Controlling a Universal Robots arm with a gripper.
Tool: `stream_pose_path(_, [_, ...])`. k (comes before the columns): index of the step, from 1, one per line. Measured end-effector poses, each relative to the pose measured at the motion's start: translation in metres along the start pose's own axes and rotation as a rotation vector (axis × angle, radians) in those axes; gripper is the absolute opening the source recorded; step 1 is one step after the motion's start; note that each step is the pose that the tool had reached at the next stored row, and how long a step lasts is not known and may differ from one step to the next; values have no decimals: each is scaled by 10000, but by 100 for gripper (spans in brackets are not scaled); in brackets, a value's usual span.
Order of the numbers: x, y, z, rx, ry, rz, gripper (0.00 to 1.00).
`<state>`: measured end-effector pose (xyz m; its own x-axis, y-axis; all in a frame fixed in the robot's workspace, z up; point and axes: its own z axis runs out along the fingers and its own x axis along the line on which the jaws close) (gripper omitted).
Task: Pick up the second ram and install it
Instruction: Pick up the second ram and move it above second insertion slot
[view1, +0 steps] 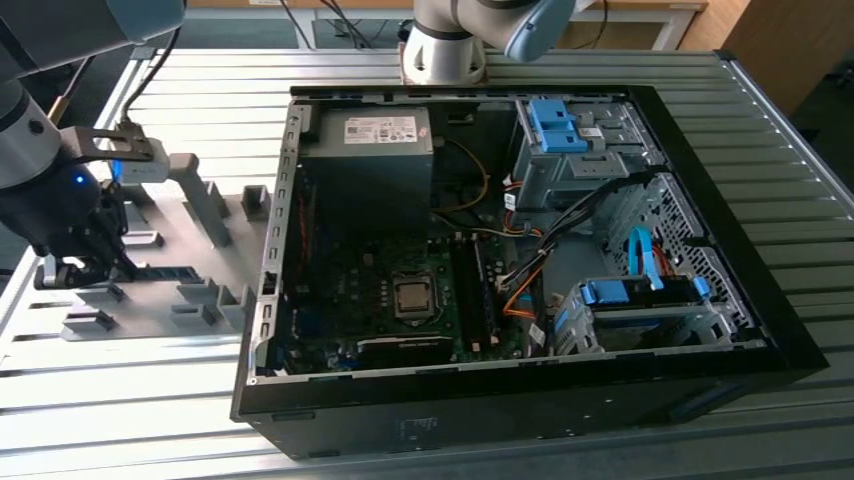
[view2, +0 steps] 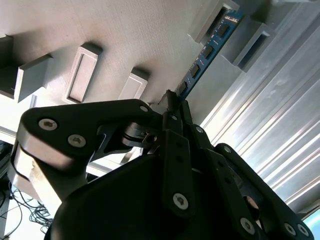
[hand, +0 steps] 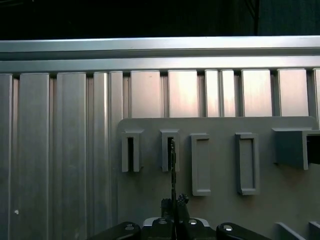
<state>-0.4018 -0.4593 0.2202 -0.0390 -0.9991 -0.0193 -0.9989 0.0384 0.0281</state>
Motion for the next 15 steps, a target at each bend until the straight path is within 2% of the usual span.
stream_pose_path(13, [0, 1, -31, -2, 1, 0, 14])
stream_pose_path(15, [-1, 2, -58, -1, 1, 0, 14])
